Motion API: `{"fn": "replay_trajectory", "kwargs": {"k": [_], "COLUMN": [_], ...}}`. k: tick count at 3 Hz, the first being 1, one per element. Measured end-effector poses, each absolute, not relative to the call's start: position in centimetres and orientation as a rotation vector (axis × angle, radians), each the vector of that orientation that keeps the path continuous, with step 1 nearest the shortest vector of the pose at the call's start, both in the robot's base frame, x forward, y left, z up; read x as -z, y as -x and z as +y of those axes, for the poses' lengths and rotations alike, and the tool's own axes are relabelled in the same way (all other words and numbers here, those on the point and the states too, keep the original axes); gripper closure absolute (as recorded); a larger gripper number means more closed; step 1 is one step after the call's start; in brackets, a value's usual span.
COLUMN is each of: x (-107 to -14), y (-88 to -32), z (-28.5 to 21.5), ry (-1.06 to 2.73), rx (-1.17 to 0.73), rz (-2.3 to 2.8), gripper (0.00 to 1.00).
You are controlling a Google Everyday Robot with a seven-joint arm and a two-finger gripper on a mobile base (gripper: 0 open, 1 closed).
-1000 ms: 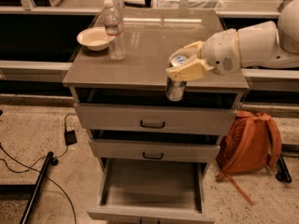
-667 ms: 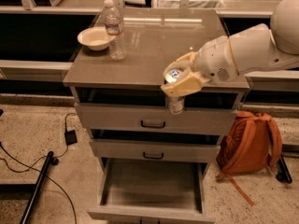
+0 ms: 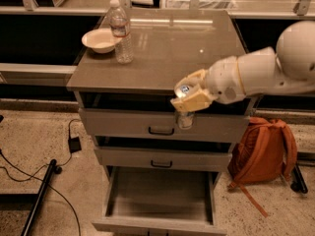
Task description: Place redbull can into bottom drawer
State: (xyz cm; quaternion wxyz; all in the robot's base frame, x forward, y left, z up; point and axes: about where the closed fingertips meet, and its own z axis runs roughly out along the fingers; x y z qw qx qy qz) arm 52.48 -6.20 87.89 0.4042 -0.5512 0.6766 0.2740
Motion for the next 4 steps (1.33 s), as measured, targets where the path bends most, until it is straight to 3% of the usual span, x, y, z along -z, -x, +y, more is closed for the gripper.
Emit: {"fn": "replay_trajectory", "kwargs": {"k": [2, 4], "x": [-70.7, -68.9], "y": [-51.1, -51.6], "z": [-11.1, -12.0], "ry": [1.171, 1.130], "rx": [-0.633, -0.588], "rz": [1.817, 1.830], "gripper": [1.00, 1.00]}}
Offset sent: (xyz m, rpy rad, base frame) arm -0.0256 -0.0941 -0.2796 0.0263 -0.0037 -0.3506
